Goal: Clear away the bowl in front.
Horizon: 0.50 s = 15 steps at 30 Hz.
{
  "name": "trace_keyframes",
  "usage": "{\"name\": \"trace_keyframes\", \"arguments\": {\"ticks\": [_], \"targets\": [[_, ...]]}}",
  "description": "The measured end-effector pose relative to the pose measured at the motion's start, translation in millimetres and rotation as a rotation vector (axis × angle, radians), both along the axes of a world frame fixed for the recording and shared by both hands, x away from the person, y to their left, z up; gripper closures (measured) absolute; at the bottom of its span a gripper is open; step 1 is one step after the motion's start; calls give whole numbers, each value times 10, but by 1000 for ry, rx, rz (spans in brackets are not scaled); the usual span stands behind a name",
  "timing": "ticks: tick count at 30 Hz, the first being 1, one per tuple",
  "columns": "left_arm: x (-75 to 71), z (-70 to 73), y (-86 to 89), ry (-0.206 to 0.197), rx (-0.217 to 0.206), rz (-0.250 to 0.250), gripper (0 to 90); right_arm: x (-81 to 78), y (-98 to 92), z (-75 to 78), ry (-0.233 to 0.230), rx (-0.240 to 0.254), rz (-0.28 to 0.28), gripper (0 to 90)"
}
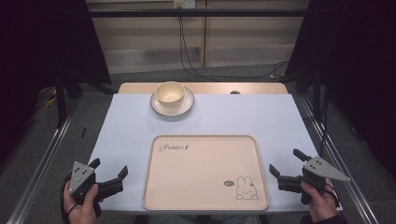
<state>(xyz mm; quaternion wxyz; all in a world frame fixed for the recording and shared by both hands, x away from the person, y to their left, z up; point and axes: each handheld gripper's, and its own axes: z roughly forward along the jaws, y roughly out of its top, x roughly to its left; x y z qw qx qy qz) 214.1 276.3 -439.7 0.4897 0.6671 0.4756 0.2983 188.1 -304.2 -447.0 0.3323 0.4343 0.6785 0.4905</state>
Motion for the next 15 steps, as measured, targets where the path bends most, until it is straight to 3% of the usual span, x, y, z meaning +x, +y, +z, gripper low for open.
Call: {"name": "trace_keyframes", "arguments": {"ticks": [9,15], "targets": [[7,2,-20,2,3,-9,12,-15,6,-11,1,-15,3,0],[21,-4,-41,17,19,-41,11,-2,4,-21,1,-8,-5,0]]}}
